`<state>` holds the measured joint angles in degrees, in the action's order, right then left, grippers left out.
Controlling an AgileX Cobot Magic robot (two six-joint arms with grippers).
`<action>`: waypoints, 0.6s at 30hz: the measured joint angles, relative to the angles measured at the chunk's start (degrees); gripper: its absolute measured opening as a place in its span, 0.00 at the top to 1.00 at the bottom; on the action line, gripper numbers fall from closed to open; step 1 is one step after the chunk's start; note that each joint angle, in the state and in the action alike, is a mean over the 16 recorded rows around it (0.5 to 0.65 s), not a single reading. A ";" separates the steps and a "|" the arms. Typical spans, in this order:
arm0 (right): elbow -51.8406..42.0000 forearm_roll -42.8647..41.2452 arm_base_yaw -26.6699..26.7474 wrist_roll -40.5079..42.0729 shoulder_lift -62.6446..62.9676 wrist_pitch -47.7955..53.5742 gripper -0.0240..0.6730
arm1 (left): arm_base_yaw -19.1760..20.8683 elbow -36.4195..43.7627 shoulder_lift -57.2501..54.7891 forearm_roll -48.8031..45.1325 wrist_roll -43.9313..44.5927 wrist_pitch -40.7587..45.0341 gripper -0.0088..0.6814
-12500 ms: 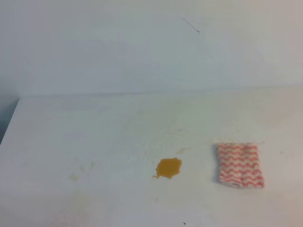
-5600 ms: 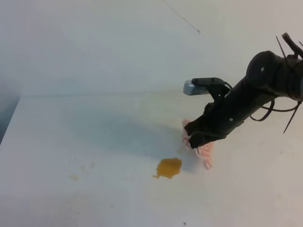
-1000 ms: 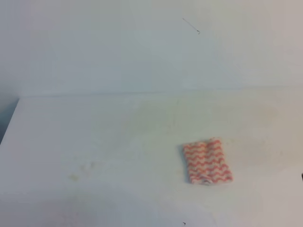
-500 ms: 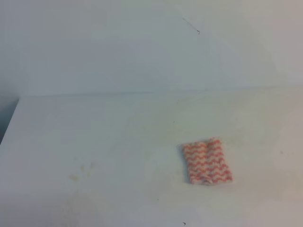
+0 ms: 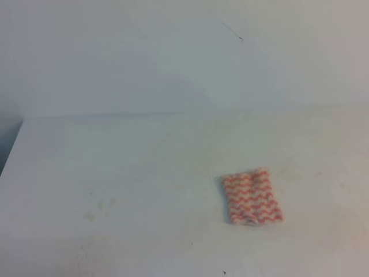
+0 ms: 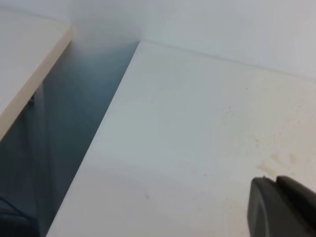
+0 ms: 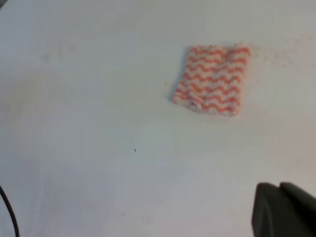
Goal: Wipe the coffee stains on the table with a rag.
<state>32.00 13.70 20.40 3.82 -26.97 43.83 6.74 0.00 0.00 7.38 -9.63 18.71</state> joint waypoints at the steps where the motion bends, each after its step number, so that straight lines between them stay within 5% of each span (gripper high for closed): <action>1: -0.01 0.00 -0.11 0.00 1.40 0.03 0.97 | 0.00 0.00 0.00 0.00 0.00 0.00 0.99; 18: -1.19 -3.25 -10.90 2.80 23.20 -2.41 0.97 | -0.01 0.63 0.53 0.00 0.01 -0.24 0.99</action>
<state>30.81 10.45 9.50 6.62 -3.78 41.42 6.72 0.63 0.53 7.38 -9.62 18.47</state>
